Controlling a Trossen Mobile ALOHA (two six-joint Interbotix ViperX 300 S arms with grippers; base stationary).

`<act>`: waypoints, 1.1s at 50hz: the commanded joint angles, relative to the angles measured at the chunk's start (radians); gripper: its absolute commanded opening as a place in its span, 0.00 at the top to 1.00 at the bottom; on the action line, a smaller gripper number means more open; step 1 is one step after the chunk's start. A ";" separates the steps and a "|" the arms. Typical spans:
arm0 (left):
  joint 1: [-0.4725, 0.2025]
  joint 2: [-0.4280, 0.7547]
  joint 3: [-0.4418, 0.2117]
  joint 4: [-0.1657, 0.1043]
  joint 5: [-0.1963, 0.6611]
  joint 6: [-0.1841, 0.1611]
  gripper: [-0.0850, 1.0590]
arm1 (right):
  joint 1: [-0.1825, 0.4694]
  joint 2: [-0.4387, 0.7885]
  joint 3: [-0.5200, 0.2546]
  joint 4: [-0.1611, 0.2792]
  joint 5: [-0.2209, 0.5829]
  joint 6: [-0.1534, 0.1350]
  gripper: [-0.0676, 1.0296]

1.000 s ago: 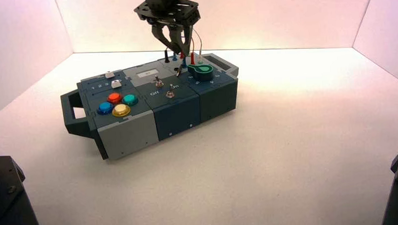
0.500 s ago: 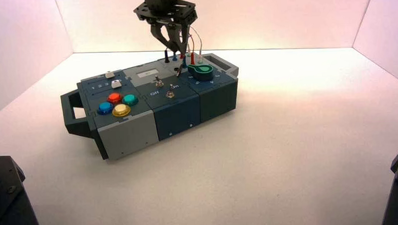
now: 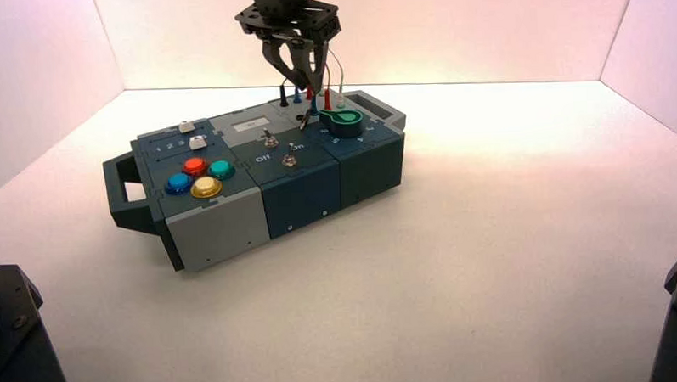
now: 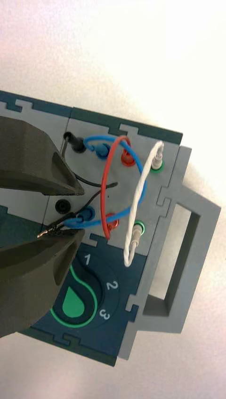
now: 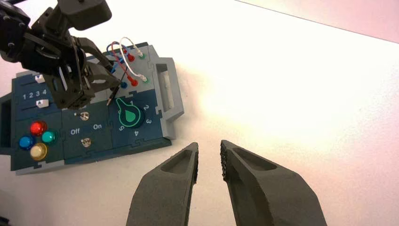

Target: Pull the blue wire.

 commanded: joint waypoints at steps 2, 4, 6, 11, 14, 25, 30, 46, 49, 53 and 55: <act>-0.015 -0.009 -0.028 -0.003 0.008 0.006 0.58 | 0.000 -0.003 -0.037 0.002 -0.006 0.002 0.68; -0.015 -0.003 -0.029 -0.003 0.008 0.006 0.58 | 0.000 -0.003 -0.037 0.002 -0.008 0.002 0.68; -0.015 0.003 -0.029 -0.003 0.006 0.006 0.58 | 0.000 -0.003 -0.038 0.002 -0.006 0.002 0.68; -0.015 0.014 -0.031 -0.003 0.006 0.005 0.58 | 0.000 -0.003 -0.037 0.002 -0.008 0.002 0.68; -0.017 0.018 -0.034 -0.005 0.005 0.005 0.58 | 0.000 -0.005 -0.037 0.002 -0.006 0.002 0.68; -0.015 0.037 -0.058 -0.003 0.003 0.005 0.58 | 0.000 -0.008 -0.034 0.002 -0.003 0.000 0.68; -0.015 0.041 -0.067 -0.003 0.008 0.005 0.58 | 0.000 -0.011 -0.032 0.000 -0.003 0.002 0.68; -0.009 0.049 -0.077 -0.003 0.032 -0.003 0.81 | -0.002 -0.011 -0.032 -0.003 -0.003 0.002 0.68; -0.005 0.049 -0.077 -0.003 0.043 -0.008 0.88 | -0.003 -0.011 -0.034 -0.003 -0.003 0.002 0.68; 0.008 0.049 -0.075 -0.005 0.054 -0.014 0.94 | -0.003 -0.012 -0.032 -0.003 -0.003 0.002 0.68; 0.012 0.049 -0.075 -0.003 0.060 -0.015 0.95 | -0.002 -0.012 -0.031 -0.003 -0.003 0.000 0.68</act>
